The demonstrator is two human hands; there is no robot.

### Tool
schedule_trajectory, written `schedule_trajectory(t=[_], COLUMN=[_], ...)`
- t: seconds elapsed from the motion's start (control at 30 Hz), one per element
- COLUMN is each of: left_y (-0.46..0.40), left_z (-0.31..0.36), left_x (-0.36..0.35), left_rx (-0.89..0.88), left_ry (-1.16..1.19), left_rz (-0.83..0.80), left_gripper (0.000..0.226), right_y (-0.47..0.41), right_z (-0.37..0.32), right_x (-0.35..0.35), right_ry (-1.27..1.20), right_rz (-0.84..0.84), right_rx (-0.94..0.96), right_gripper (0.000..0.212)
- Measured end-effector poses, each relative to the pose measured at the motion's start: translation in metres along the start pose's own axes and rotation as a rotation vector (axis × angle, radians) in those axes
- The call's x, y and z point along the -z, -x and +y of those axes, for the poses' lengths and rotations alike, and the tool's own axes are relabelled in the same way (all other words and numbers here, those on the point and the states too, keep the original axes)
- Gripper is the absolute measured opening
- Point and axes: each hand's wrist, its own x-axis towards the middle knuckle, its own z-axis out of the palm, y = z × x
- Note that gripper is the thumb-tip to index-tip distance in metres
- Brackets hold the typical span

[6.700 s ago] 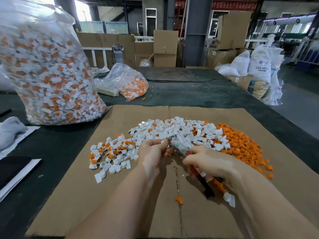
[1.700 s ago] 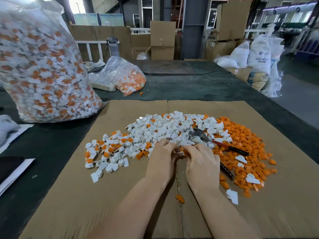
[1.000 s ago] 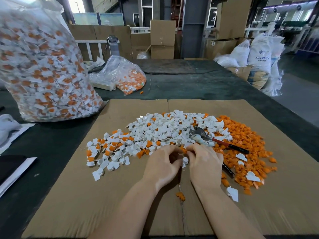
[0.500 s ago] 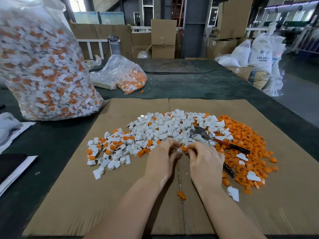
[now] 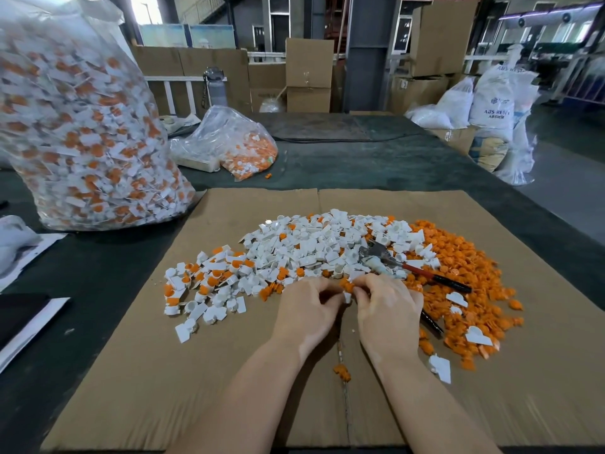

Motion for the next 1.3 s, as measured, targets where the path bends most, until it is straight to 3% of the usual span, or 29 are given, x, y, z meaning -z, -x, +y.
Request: schedule_trajectory(t=[0.13, 0.27, 0.43, 0.57, 1.13, 1.3], left_y=[-0.0021, -0.0025, -0.0047, -0.005, 0.0044, 0.0022], left_z=[-0.0002, -0.0019, -0.0014, 0.0003, -0.0001, -0.0018], left_x=[0.0012, 0.0033, 0.0041, 0.0051, 0.0052, 0.0061], left_rx=[0.001, 0.004, 0.084, 0.188, 0.069, 0.128], left_ry=[0.042, 0.066, 0.11, 0.281, 0.293, 0.427], left_rz=[-0.027, -0.04, -0.013, 0.016, -0.044, -0.006], left_gripper=[0.013, 0.03, 0.003, 0.013, 0.006, 0.019], right_y=[-0.0004, -0.001, -0.0015, -0.001, -0.002, -0.0019], right_z=[0.0006, -0.0001, -0.0029, -0.0038, -0.0009, -0.0031], right_x=[-0.0009, 0.0006, 0.0037, 0.004, 0.0018, 0.0058], right_ry=[-0.028, -0.061, -0.101, -0.098, -0.088, -0.131], right_rz=[-0.014, -0.001, 0.019, -0.015, -0.194, -0.171], right_rx=[-0.028, -0.034, -0.016, 0.025, -0.004, 0.017], right_gripper=[0.012, 0.009, 0.01, 0.011, 0.022, 0.012])
